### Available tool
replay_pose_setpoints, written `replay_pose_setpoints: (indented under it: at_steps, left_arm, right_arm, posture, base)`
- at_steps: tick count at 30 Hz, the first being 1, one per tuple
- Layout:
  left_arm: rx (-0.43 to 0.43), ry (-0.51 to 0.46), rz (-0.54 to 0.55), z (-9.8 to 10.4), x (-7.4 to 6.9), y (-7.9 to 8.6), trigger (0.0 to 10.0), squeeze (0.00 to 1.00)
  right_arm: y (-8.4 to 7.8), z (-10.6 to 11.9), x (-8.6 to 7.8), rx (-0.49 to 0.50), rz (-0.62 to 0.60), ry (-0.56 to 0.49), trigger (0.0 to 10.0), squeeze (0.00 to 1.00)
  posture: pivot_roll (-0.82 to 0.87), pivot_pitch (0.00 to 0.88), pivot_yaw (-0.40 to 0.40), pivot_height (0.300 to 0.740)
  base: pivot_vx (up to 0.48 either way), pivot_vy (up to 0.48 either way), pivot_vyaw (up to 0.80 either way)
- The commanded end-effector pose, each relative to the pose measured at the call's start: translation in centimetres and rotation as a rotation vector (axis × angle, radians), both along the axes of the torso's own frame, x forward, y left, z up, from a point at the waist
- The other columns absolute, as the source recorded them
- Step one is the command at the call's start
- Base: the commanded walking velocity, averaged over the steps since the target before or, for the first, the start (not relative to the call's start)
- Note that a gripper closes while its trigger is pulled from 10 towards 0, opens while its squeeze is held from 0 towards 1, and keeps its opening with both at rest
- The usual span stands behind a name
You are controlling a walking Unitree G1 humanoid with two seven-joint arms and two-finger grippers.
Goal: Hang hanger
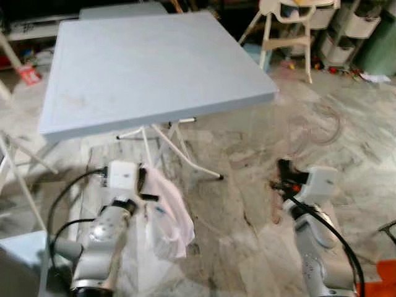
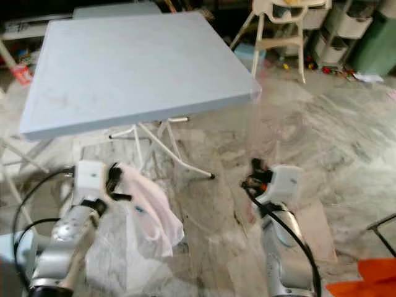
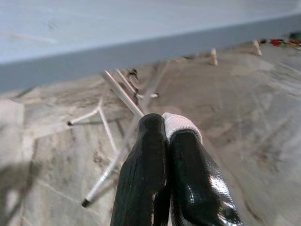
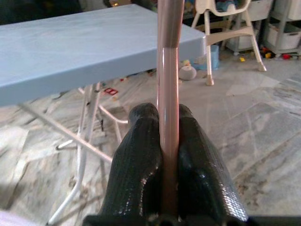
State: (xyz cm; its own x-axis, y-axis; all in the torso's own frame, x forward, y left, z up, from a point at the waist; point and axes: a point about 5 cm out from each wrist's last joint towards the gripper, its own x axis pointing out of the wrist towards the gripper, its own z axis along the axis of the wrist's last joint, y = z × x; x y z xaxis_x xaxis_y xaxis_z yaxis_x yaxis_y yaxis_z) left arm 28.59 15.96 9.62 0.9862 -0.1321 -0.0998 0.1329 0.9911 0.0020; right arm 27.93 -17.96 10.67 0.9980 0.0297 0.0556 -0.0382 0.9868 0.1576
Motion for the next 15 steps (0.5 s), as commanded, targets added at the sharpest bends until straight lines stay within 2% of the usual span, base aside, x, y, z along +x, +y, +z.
replay_pose_setpoints:
  at_steps: [1, 7, 11, 15]
  left_arm:
    - [-0.001, -0.025, -0.005, 0.58, 0.1, -0.22, 10.0, 0.0]
    - [0.034, -0.02, -0.001, 0.46, 0.39, 0.43, 10.0, 0.0]
    - [0.031, -0.031, 0.026, 0.65, 0.58, 0.69, 10.0, 0.0]
    - [0.023, -0.021, 0.034, 0.03, 0.19, 0.34, 10.0, 0.0]
  right_arm:
    - [-0.73, 0.02, 0.07, -0.004, -0.026, -0.009, 10.0, 0.0]
    - [-0.13, -0.57, 0.15, 0.004, -0.023, -0.003, 10.0, 0.0]
    - [-0.42, -0.75, 0.04, -0.007, -0.02, -0.003, 10.0, 0.0]
    - [-0.82, -0.92, -0.01, -0.017, -0.005, 0.007, 10.0, 0.0]
  posture:
    - [0.04, 0.084, 0.031, 0.74]
    - [0.05, 0.076, 0.049, 0.74]
    - [0.04, 0.079, 0.036, 0.74]
    - [0.04, 0.082, 0.008, 0.74]
  base:
    - [0.352, 0.0, 0.0]
    - [0.35, 0.0, 0.0]
    - [0.35, 0.0, 0.0]
    - [0.346, 0.0, 0.49]
